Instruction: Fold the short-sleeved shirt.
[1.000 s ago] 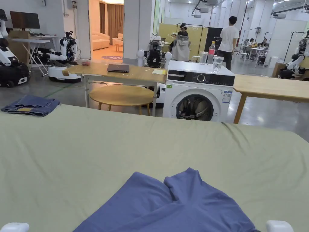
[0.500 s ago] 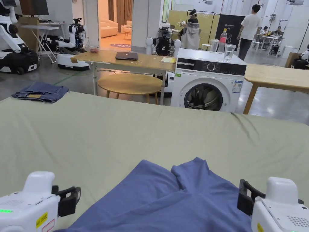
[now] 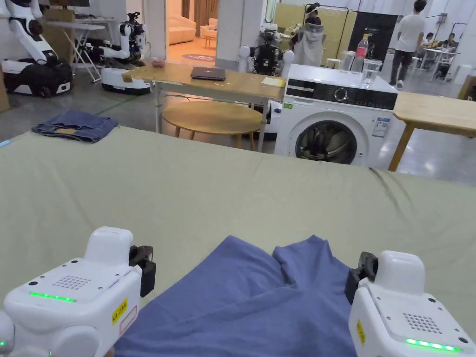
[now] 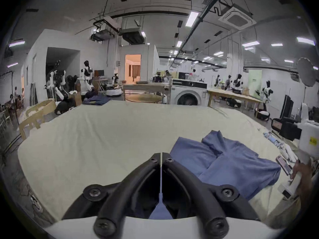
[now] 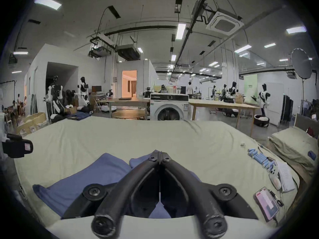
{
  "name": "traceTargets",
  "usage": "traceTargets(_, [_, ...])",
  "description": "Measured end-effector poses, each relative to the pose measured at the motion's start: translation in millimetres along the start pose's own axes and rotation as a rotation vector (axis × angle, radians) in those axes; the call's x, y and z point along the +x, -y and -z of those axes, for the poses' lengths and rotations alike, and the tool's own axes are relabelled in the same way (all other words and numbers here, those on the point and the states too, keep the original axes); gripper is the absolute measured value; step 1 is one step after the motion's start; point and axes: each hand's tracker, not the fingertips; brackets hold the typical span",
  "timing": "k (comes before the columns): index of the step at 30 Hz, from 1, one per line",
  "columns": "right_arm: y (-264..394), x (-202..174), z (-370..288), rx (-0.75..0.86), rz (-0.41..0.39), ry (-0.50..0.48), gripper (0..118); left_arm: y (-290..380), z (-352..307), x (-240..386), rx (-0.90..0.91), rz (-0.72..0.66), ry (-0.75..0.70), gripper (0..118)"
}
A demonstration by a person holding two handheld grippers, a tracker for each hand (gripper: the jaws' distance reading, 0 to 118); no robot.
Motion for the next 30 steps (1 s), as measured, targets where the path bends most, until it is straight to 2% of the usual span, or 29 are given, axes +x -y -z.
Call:
traceTargets(2, [6, 1, 4, -0.015, -0.012, -0.004, 0, 3, -3, -16, -0.066, 0.004, -0.022, 0])
traceTargets(5, [15, 4, 11, -0.046, -0.043, -0.006, 0, 11, -7, -49, -0.157, -0.085, -0.037, 0])
traceTargets(7, [21, 3, 13, -0.060, -0.105, 0.014, 0, 17, -9, -70, -0.237, -0.126, -0.050, 0])
traceTargets(12, [33, 0, 24, -0.110, -0.121, -0.013, 0, 36, -8, -99, -0.436, -0.225, -0.040, 1])
traceTargets(14, [37, -2, 27, -0.122, -0.122, -0.021, 0, 48, -1, -106, -0.481, -0.260, -0.068, 32])
traceTargets(17, [41, -5, 29, -0.134, -0.126, -0.028, 0, 65, 12, -106, -0.502, -0.269, -0.080, 57])
traceTargets(22, [50, -10, 31, -0.164, -0.139, -0.042, 0, 94, 52, -109, -0.619, -0.287, -0.131, 57])
traceTargets(25, [51, -8, 30, -0.175, -0.151, -0.048, 0, 91, 48, -93, -0.580, -0.210, -0.186, 53])
traceTargets(29, [45, 3, 39, -0.201, -0.117, -0.053, 0, 94, 48, -73, -0.579, -0.102, -0.193, 20])
traceTargets(30, [42, 7, 43, -0.209, -0.101, -0.056, 0, 94, 48, -71, -0.579, -0.102, -0.181, 7])
